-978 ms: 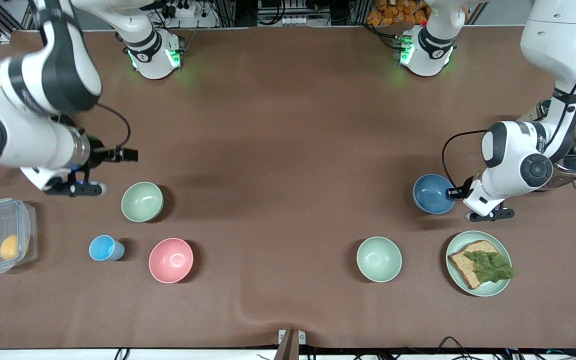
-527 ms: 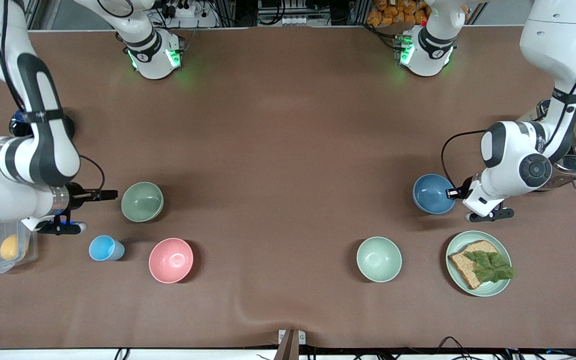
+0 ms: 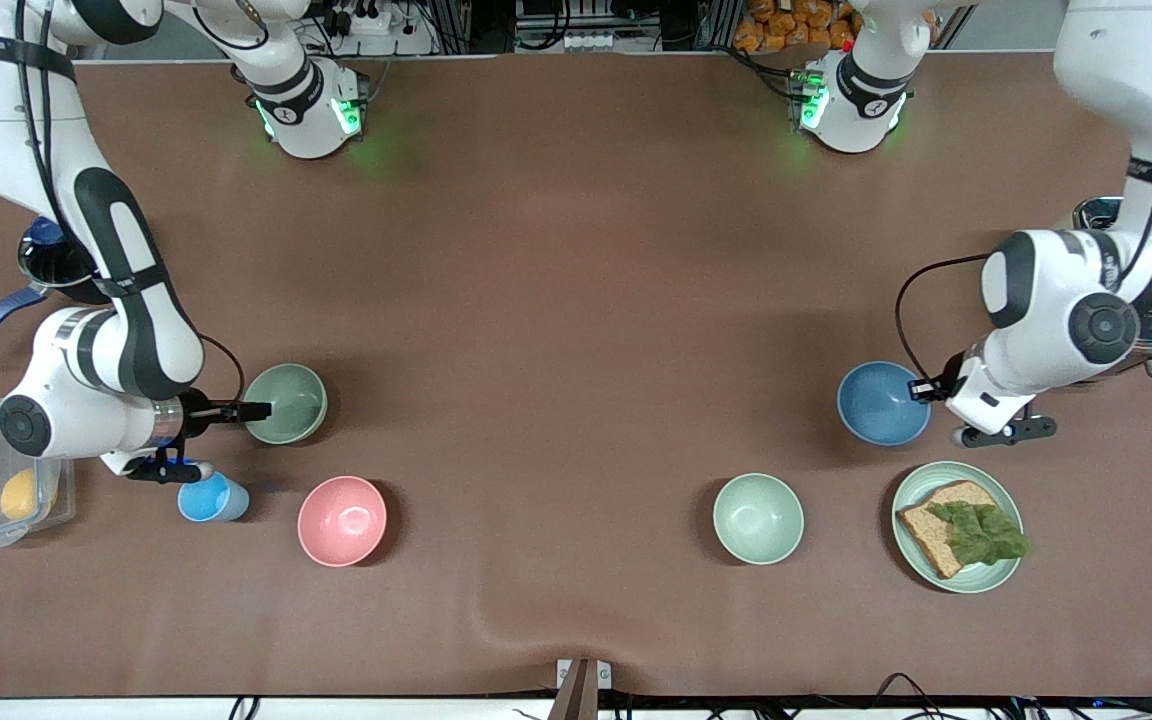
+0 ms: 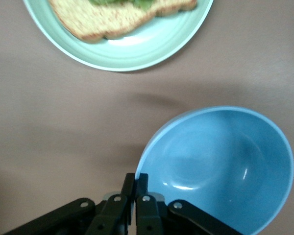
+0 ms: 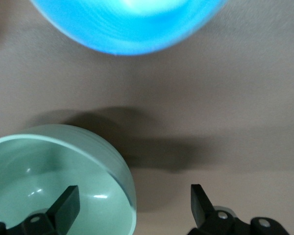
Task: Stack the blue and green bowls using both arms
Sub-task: 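Grasp the green bowl rim with the right gripper and slide it toward the table center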
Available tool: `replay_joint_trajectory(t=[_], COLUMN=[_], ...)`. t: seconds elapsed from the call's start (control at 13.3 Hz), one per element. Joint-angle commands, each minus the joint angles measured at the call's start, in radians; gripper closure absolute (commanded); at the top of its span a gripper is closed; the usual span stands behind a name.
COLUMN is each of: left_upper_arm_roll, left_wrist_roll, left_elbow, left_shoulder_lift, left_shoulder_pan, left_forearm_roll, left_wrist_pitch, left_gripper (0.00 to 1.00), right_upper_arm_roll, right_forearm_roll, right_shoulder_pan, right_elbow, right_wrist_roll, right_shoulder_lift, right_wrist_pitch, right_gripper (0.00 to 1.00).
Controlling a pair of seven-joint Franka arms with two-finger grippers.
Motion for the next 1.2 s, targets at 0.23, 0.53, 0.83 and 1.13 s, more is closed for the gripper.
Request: replay_joint_trajectory(t=[0.23, 0.53, 0.83, 1.13], left_upper_arm_roll=[-0.025, -0.023, -0.038, -0.038], left_wrist_roll=[0.037, 0.047, 0.044, 0.045], left_elbow=[0.174, 0.203, 0.269, 0.289], left_shoulder_lift=[-0.09, -0.089, -0.08, -0.078], left_shoulder_pan=[0.002, 0.004, -0.007, -0.007], left_forearm_roll=[0.007, 0.018, 0.016, 0.012], left_wrist_pitch=[-0.307, -0.309, -0.359, -0.372], left_gripper=[1.0, 1.0, 1.0, 1.0], right_upper_arm_roll=[0.005, 0.005, 0.008, 0.052], right_forearm_roll=[0.067, 0.076, 0.076, 0.146], right_shoulder_pan=[-0.007, 0.001, 0.047, 0.148], right_elbow=[-0.034, -0.036, -0.023, 0.036], right_wrist_roll=[0.002, 0.002, 0.077, 0.308], right_shoulder_lift=[0.007, -0.001, -0.033, -0.05], right_wrist_pitch=[0.035, 0.029, 0.014, -0.009], right_gripper=[1.0, 1.0, 1.0, 1.0])
